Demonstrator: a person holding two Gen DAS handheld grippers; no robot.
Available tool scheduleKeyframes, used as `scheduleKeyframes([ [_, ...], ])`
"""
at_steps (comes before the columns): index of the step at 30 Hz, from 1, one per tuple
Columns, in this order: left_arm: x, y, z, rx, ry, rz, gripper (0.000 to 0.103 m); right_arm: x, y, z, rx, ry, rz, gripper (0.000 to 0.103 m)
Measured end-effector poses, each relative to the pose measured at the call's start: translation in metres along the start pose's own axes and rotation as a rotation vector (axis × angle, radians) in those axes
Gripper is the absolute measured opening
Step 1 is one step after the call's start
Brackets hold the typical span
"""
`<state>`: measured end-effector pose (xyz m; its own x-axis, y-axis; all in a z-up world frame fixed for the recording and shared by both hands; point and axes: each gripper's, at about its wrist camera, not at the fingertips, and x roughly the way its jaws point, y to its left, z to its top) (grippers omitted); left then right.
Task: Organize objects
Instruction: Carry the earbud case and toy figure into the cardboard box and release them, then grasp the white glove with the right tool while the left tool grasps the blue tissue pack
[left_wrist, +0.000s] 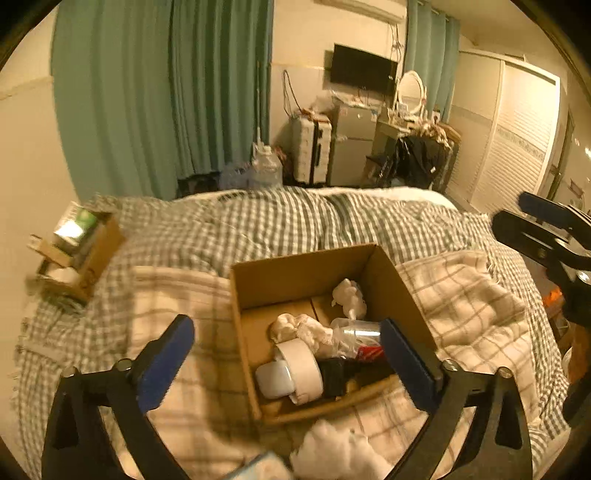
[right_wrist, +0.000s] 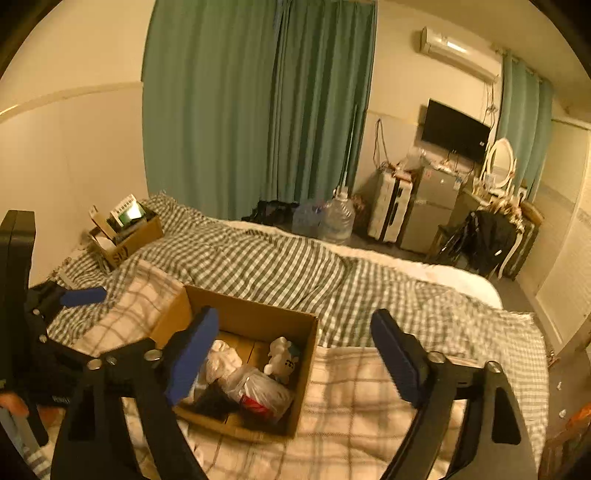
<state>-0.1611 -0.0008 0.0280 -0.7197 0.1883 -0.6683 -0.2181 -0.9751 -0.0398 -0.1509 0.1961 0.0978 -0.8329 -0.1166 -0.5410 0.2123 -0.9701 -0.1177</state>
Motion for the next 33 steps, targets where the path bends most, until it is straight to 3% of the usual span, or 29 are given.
scheduleKeyframes([
  [5,-0.054,0.008,-0.013,-0.014,-0.047,0.007,0.103,-0.058,0.008,-0.005,-0.011,-0.016,-0.033,0.102],
  [9,-0.088,0.014,-0.035,-0.017,-0.080,0.025,0.103,-0.089,0.017,-0.019,-0.011,-0.033,-0.047,0.103],
  [13,-0.096,0.018,-0.062,-0.039,-0.085,0.076,0.103,-0.096,0.031,-0.049,0.010,-0.010,-0.029,0.103],
  [19,-0.068,0.026,-0.129,-0.102,-0.072,0.181,0.103,-0.062,0.057,-0.108,0.039,0.031,0.066,0.103],
  [25,-0.012,0.040,-0.165,-0.139,0.080,0.171,0.103,0.002,0.082,-0.153,-0.010,0.194,0.125,0.103],
  [29,-0.001,0.050,-0.171,-0.201,0.109,0.150,0.103,0.036,0.094,-0.177,0.002,0.292,0.170,0.101],
  [30,0.002,0.052,-0.173,-0.210,0.119,0.159,0.103,0.045,0.097,-0.182,0.000,0.317,0.189,0.099],
  [33,0.006,0.056,-0.176,-0.222,0.138,0.159,0.103,0.064,0.107,-0.189,-0.009,0.368,0.242,0.081],
])
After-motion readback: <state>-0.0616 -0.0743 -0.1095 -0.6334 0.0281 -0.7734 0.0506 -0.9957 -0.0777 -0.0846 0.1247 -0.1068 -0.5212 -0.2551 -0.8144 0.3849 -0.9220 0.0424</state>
